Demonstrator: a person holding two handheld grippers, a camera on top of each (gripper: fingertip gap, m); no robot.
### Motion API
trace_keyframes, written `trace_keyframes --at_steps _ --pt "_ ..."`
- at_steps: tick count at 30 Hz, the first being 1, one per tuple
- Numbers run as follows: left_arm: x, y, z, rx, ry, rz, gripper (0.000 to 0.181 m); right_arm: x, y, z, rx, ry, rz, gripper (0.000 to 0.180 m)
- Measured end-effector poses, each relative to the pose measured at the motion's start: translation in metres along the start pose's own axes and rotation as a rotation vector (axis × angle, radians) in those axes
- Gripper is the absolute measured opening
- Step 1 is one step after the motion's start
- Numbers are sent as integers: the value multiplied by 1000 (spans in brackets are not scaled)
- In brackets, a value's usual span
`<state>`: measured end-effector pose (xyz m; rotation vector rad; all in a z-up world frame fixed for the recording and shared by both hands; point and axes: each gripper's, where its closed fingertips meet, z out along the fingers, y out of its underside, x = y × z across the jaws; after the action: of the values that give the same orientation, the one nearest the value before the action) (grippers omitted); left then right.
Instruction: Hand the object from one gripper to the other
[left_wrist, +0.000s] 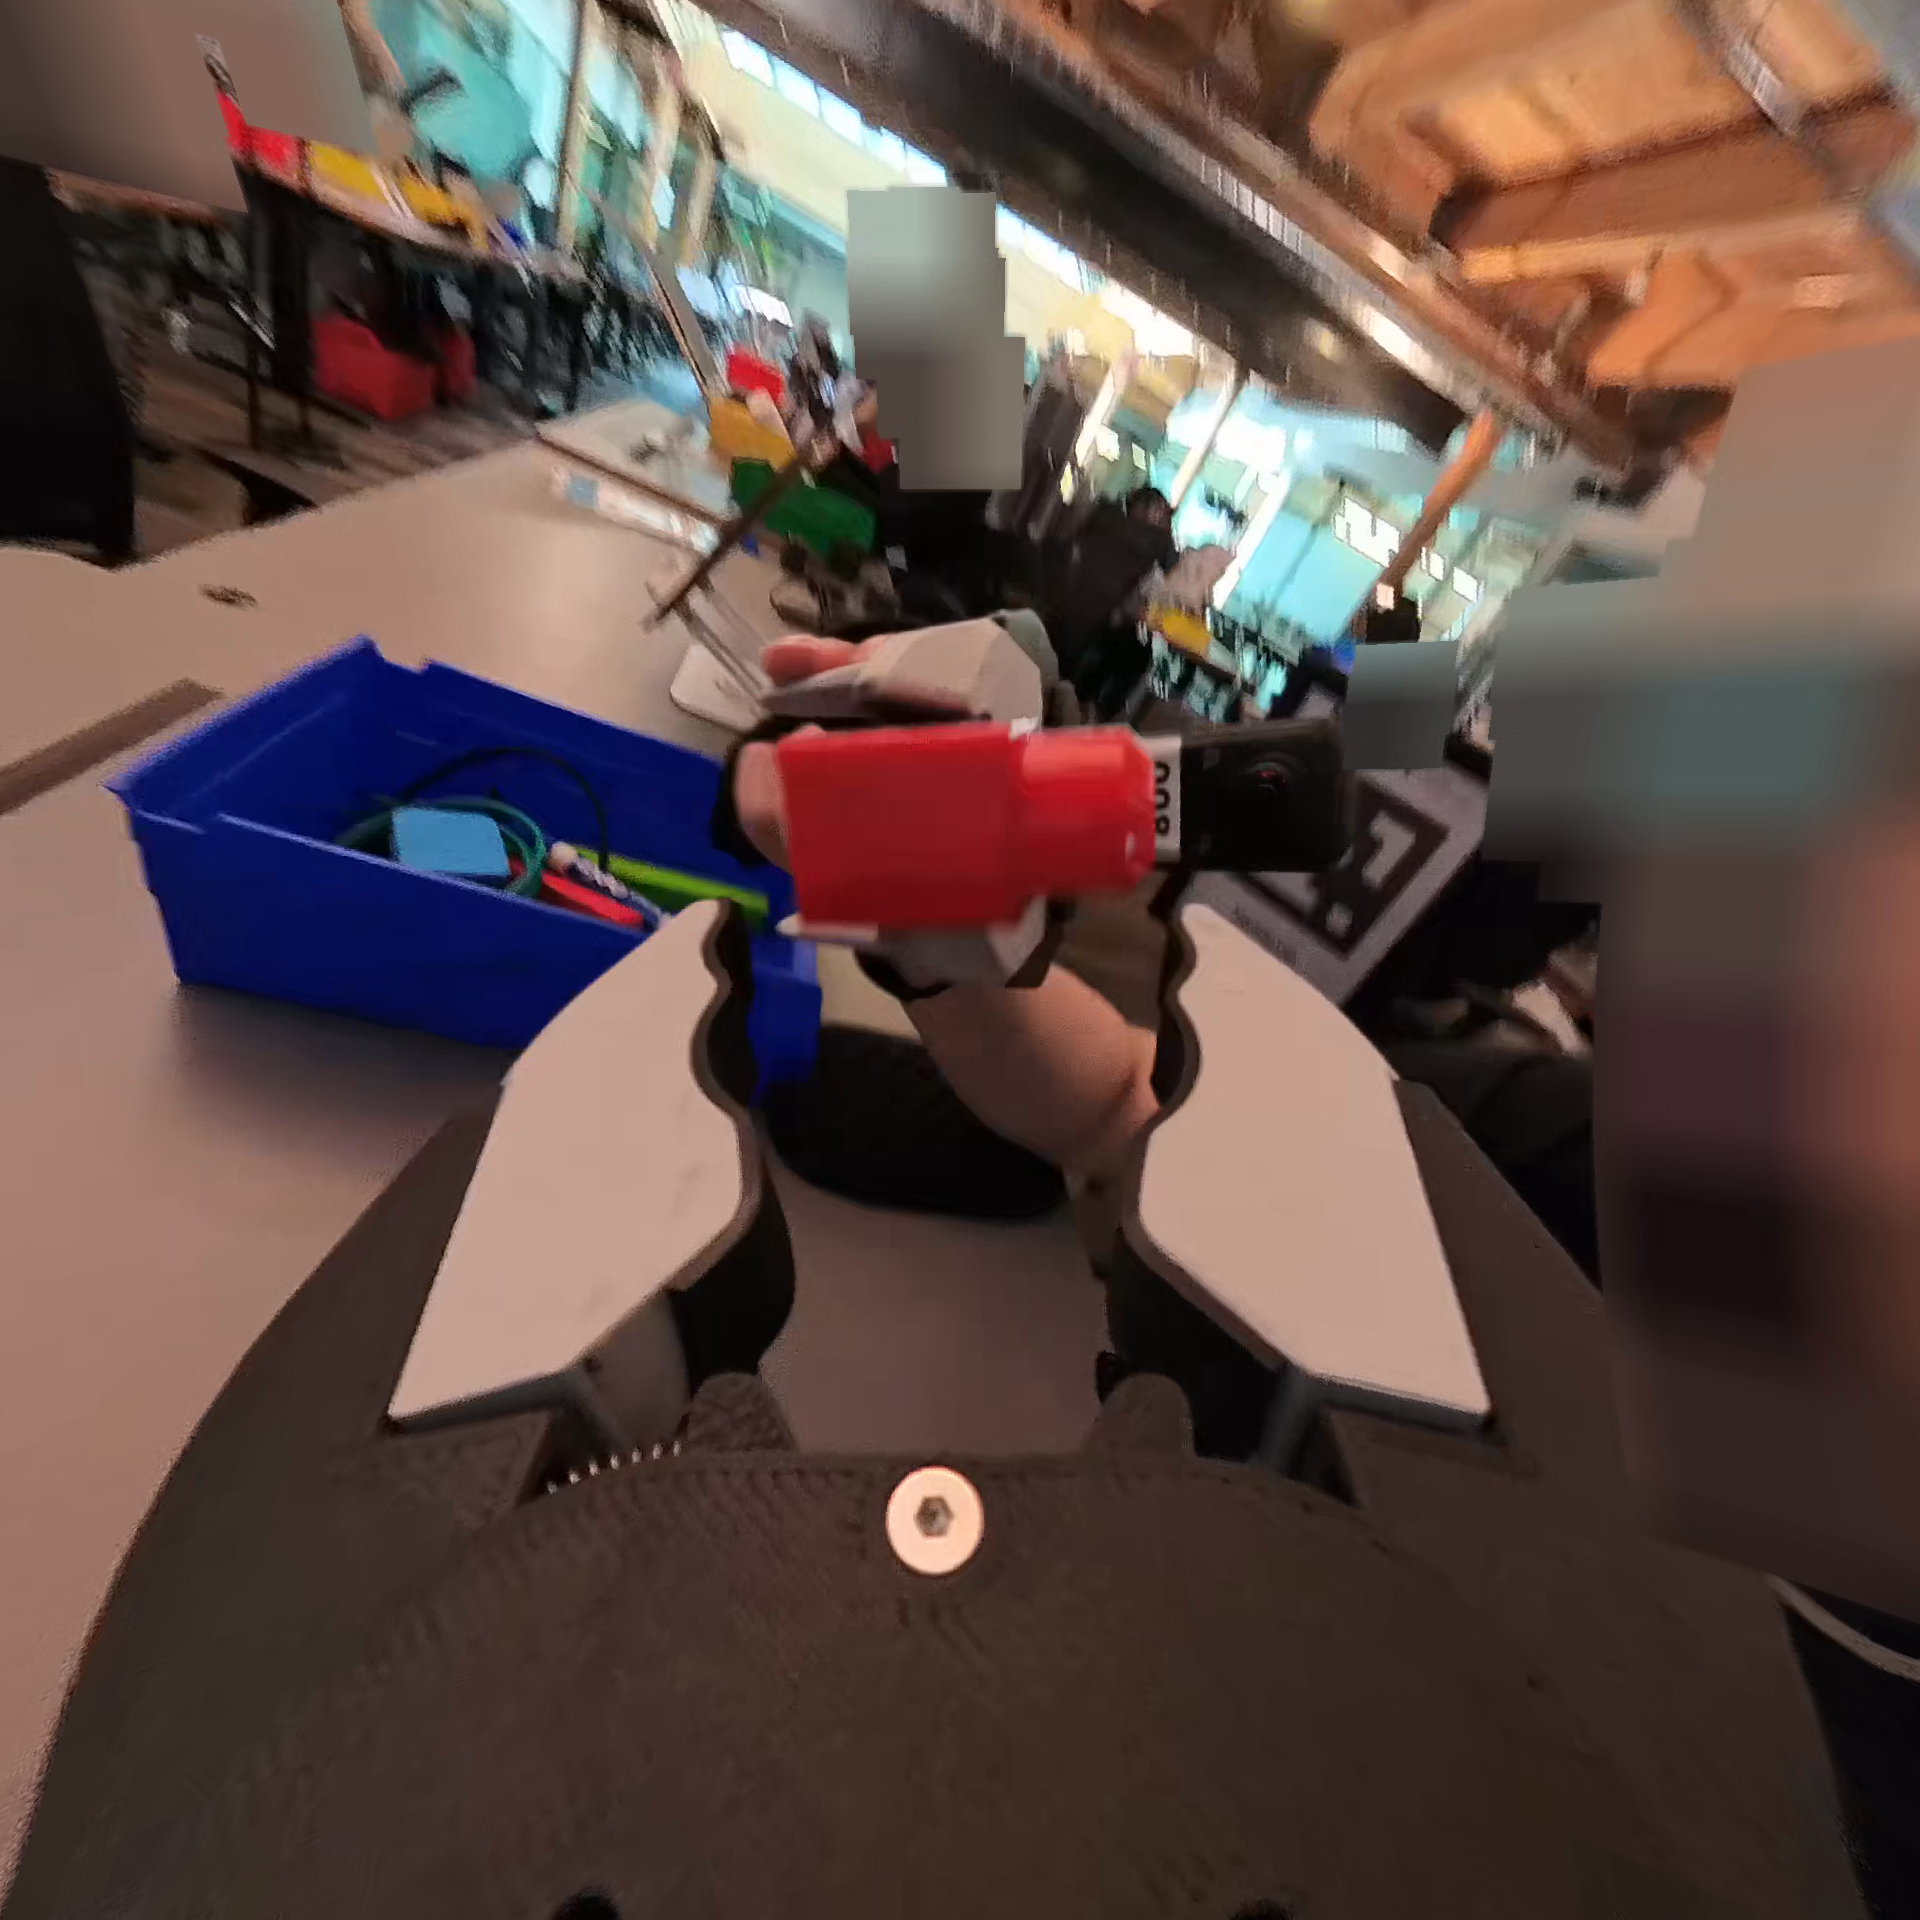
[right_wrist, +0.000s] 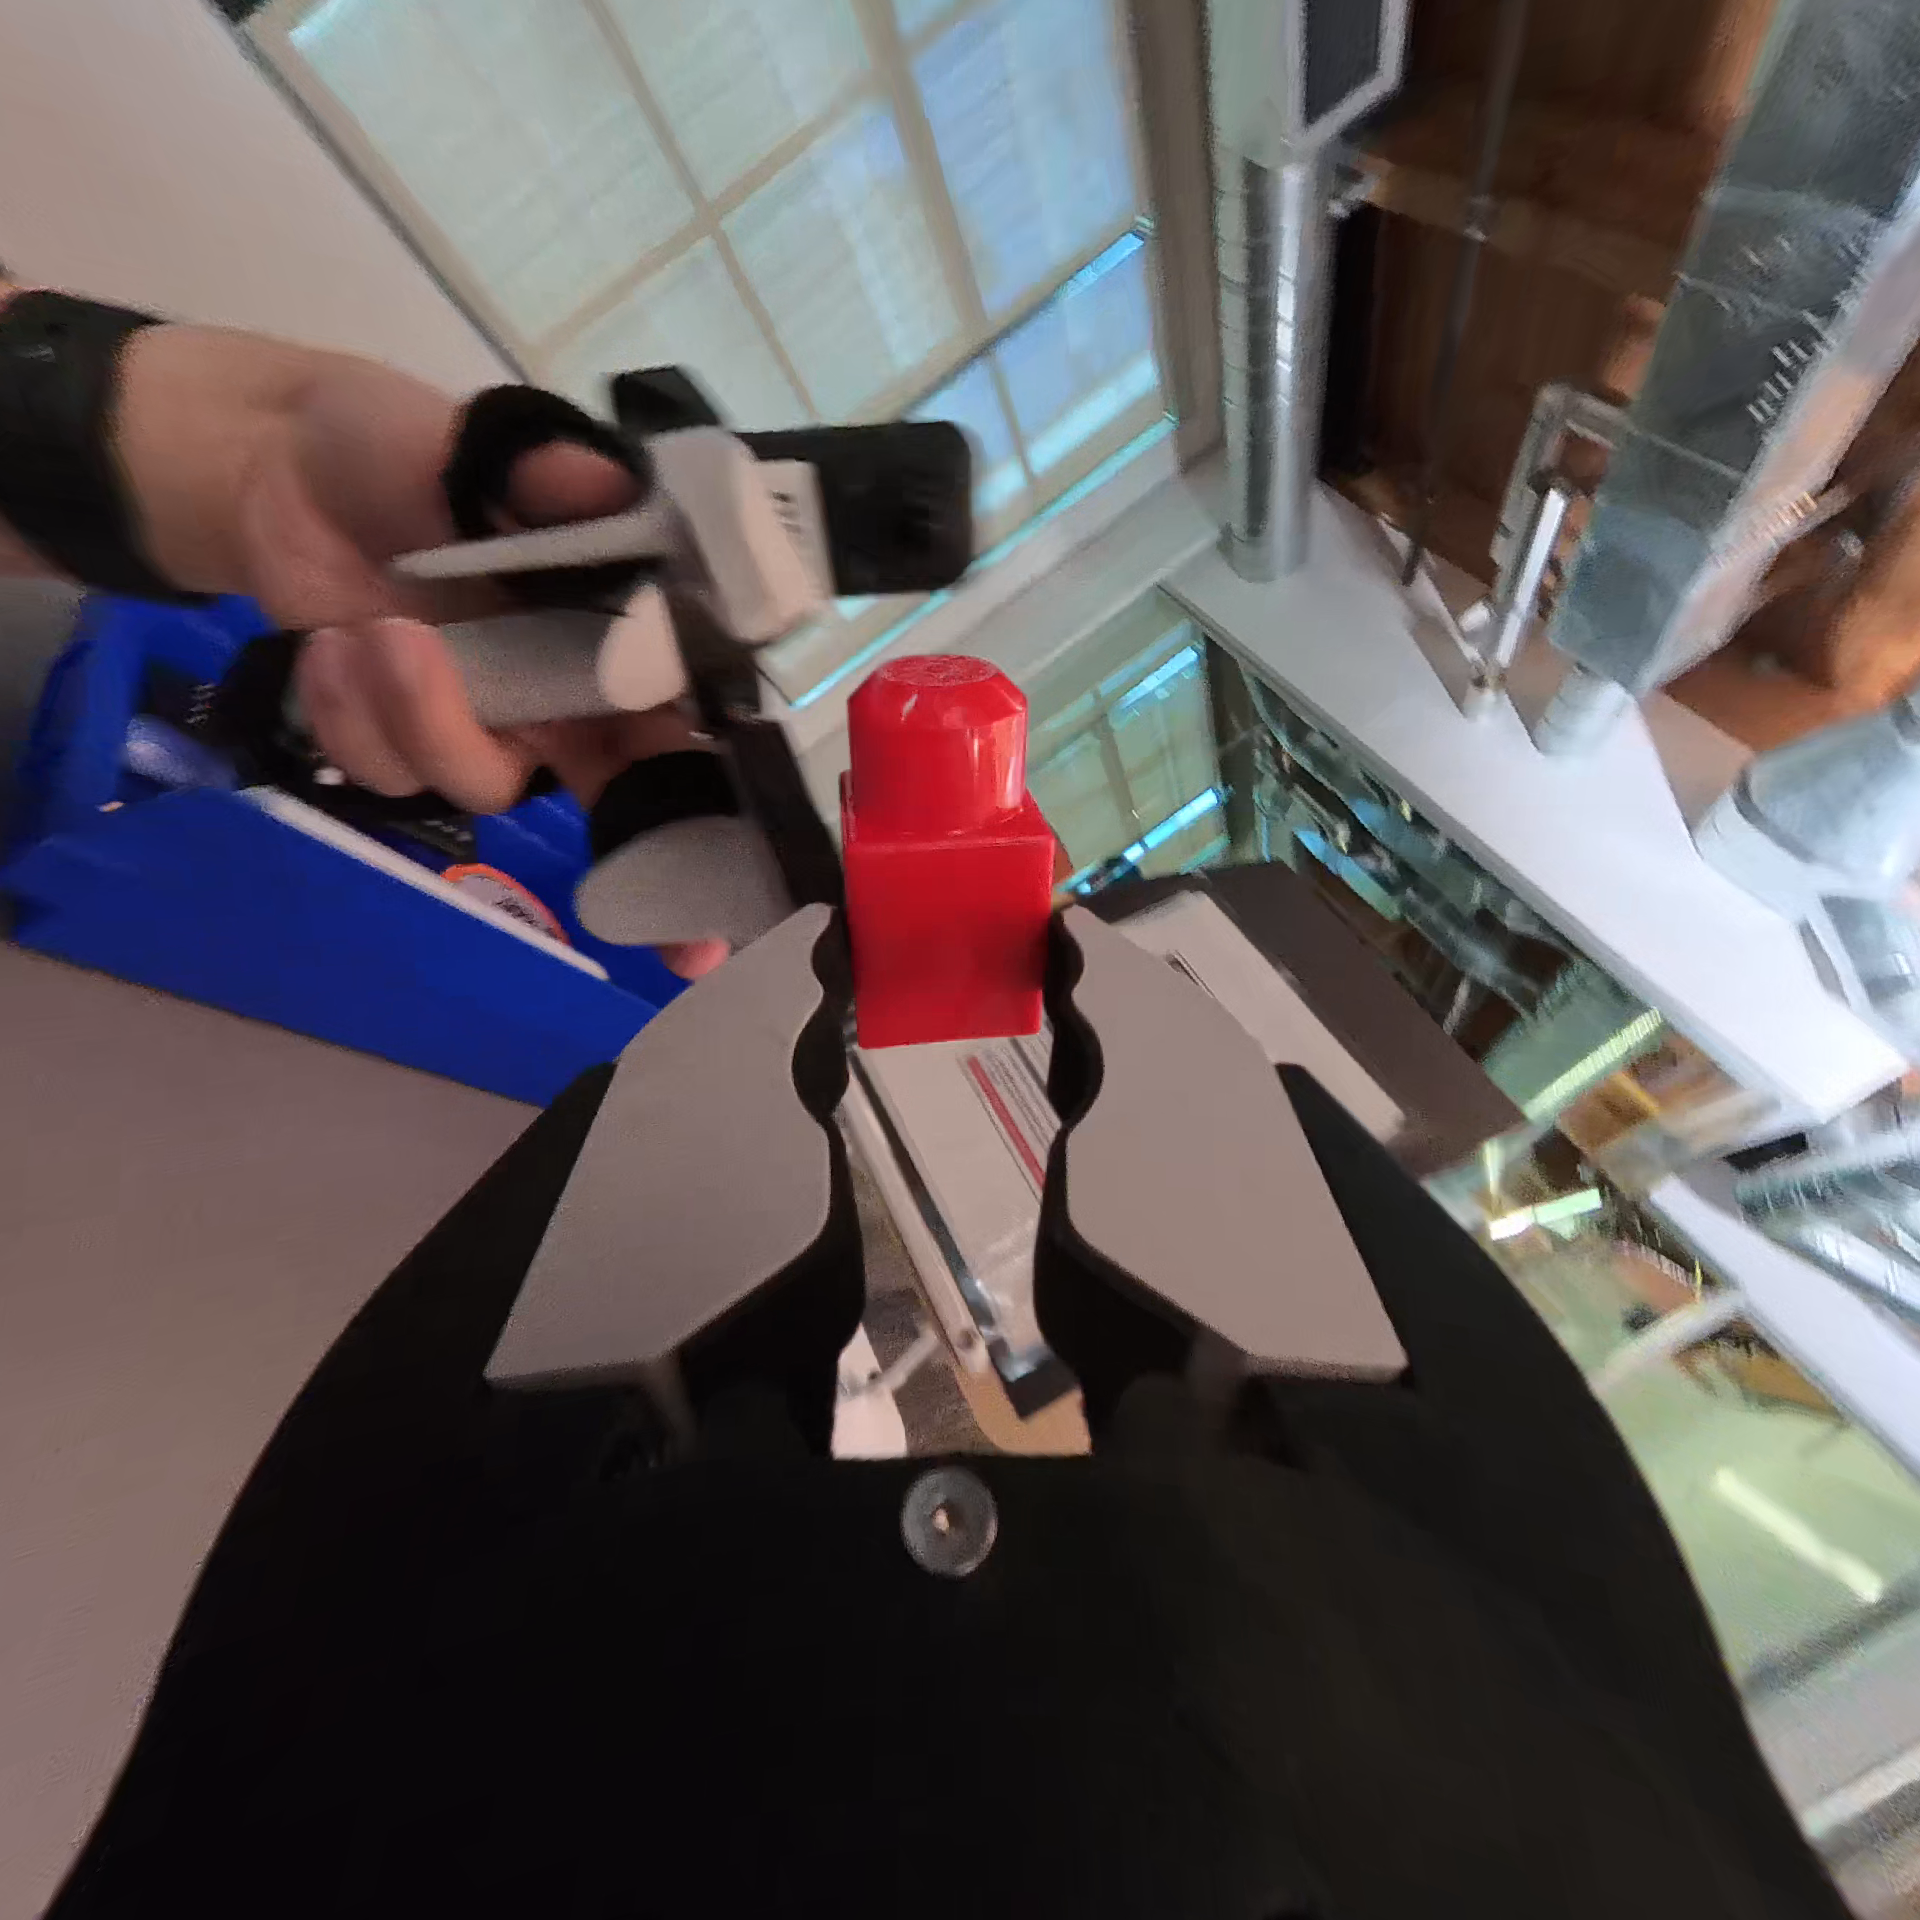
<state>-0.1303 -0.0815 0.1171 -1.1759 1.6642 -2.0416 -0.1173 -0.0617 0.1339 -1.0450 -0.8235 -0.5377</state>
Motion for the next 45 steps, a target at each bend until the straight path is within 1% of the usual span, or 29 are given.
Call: trace_keyframes --at_steps 1,3,5,7,9,11,14,17,19,23,26,28,32,35,37,39,42,45 --pt "-4 -10 -6 54 -24 -10 77 21 5 -8 -34 44 42 36" --pt "-14 -28 -24 144 -101 -1 76 69 35 -35 -190 126 190 36" --pt "-22 -42 -43 208 -191 34 74 99 93 -80 -479 154 457 36" --pt "-24 -51 -57 237 -252 76 70 105 161 -140 -802 224 725 36" --pt "-26 -53 -67 227 -307 106 69 80 216 -200 -1107 204 961 37" --pt "-27 -53 -72 203 -355 139 69 47 251 -249 -1372 158 1104 38" --pt "-28 -50 -76 162 -405 176 70 -2 272 -295 -1635 8 1221 37" --pt "-27 -48 -77 141 -419 191 70 -29 274 -324 -1820 -98 1265 38" --pt "-26 -48 -77 143 -420 192 69 -29 273 -322 -1828 -87 1259 37" --pt "-27 -48 -79 130 -442 201 70 -33 273 -328 -1908 -120 1177 38" --pt "-30 -48 -86 112 -497 234 72 -29 272 -330 -1931 -106 1135 49" --pt "-33 -50 -95 96 -560 267 74 -20 266 -325 -1899 -76 1116 51" --pt "-44 -43 -130 -5 -725 296 75 8 247 -300 -1763 -4 1026 51" --pt "-68 -35 -178 -97 -976 289 72 41 229 -273 -1626 89 892 51" --pt "-85 -22 -212 -195 -1130 258 69 66 215 -251 -1501 177 810 51" --pt "-100 -2 -238 -307 -1219 185 66 93 200 -229 -1365 272 715 51" --pt "-122 34 -263 -466 -1273 19 62 126 175 -204 -1173 401 608 50" --pt "-149 61 -299 -584 -1412 -124 59 140 159 -191 -1063 459 567 49"
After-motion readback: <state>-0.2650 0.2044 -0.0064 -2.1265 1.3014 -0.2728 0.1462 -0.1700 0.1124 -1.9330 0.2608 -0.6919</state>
